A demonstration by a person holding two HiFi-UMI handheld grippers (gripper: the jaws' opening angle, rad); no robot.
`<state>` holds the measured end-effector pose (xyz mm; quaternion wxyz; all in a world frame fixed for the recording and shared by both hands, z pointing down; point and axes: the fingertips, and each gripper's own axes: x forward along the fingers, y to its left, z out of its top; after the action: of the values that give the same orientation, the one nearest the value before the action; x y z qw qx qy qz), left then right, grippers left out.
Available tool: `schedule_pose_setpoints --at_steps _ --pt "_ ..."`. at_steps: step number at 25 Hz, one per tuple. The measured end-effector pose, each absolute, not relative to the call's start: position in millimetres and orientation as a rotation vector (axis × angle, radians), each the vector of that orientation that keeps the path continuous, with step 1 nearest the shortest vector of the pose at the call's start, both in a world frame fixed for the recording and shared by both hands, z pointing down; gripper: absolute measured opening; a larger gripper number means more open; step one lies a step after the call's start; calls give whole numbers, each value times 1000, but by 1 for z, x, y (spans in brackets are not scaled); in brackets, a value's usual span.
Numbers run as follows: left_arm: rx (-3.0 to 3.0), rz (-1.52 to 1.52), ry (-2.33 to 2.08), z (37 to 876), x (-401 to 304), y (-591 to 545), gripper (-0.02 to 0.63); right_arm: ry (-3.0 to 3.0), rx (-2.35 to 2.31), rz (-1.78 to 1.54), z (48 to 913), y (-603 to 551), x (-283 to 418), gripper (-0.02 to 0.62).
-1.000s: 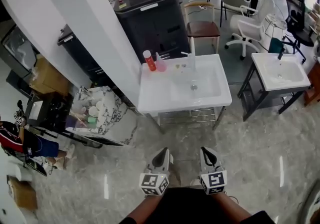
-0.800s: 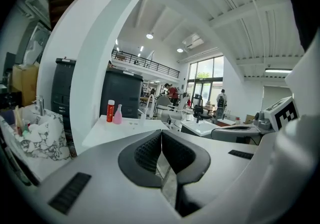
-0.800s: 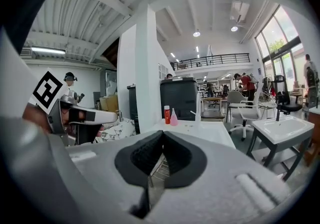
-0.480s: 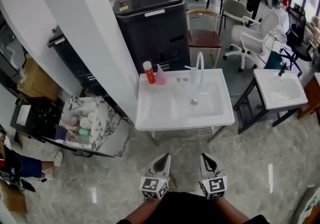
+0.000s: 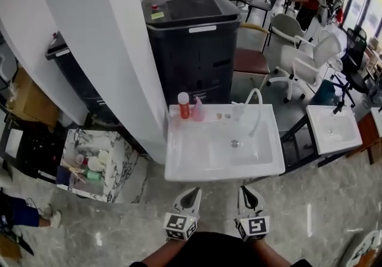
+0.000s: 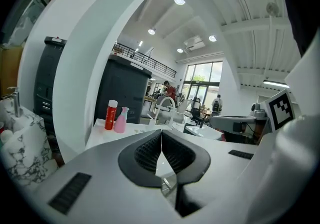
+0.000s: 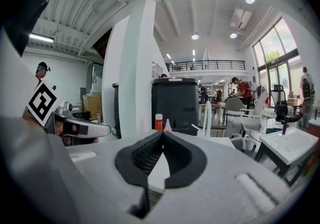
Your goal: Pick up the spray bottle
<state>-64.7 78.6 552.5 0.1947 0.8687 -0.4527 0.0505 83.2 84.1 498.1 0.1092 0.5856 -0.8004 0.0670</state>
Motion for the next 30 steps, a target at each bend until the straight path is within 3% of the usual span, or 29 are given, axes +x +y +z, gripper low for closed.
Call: schedule_pose_setpoints --at_steps 14,30 --pt "2467 156 -1264 578 -103 -41 17 -2340 1706 241 517 -1 40 -2" --pt "2384 138 -1378 613 -77 -196 17 -2527 1540 304 541 -178 48 -2"
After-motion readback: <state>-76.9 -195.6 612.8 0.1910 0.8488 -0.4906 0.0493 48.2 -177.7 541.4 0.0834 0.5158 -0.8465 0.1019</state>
